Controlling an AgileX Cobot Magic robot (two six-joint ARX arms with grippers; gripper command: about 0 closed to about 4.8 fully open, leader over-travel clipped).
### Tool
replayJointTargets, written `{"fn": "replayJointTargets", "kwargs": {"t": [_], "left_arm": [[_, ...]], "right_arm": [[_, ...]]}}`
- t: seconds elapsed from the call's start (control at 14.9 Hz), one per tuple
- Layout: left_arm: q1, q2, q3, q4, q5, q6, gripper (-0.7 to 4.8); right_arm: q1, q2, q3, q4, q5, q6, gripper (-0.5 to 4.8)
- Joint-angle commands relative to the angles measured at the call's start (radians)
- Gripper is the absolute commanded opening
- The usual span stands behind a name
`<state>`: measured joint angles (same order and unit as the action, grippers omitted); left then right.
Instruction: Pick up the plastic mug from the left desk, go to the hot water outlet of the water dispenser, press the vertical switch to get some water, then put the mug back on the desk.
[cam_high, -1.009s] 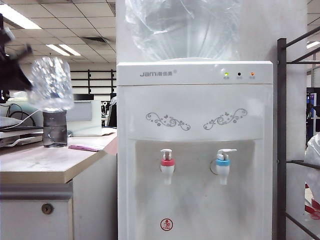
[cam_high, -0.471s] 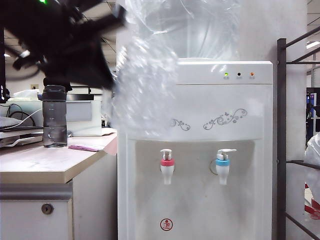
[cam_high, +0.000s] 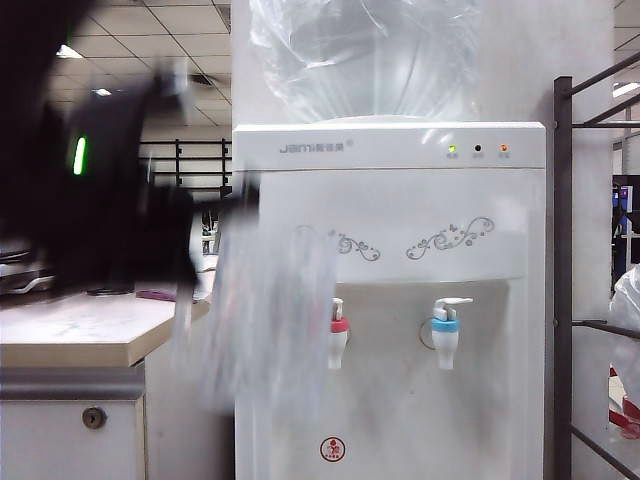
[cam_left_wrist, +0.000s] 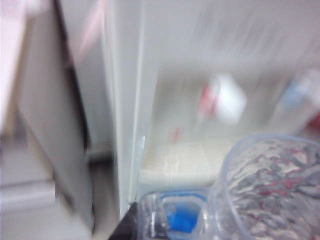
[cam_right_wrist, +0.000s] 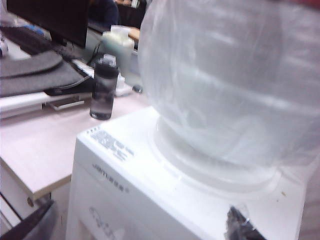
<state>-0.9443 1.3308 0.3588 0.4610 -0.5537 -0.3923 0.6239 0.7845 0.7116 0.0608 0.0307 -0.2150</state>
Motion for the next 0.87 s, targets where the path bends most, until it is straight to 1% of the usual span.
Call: {"fn": "replayJointTargets", "kwargs": {"t": [0.07, 0.13, 0.27, 0.4, 0.54, 0.87], "left_arm": [[0.001, 0.116, 0.008, 0.261, -0.015, -0.026, -0.08], [0.004, 0.157, 0.008, 0.315, -0.028, -0.027, -0.08], [0.017, 0.267, 0.008, 0.398, -0.011, -0.027, -0.08], [0.024, 0.375, 0.008, 0.419, 0.035, -0.036, -0.08], [0.036, 0.44, 0.018, 0.536, 0.036, -0.006, -0.08], [0.038, 0.517, 0.063, 0.546, 0.016, -0.004, -0.08]], "right_arm": [[-0.001, 0.005, 0.002, -0.01, 0.003, 0.0, 4.4], [-0.001, 0.011, 0.002, -0.01, 0.006, -0.001, 4.39], [-0.002, 0.021, 0.002, -0.012, 0.032, -0.003, 4.4], [-0.002, 0.032, 0.002, -0.013, 0.045, -0.002, 4.4], [-0.001, 0.04, 0.002, -0.014, 0.043, -0.002, 4.4], [-0.001, 0.04, 0.002, -0.015, 0.046, -0.002, 4.4]]}}
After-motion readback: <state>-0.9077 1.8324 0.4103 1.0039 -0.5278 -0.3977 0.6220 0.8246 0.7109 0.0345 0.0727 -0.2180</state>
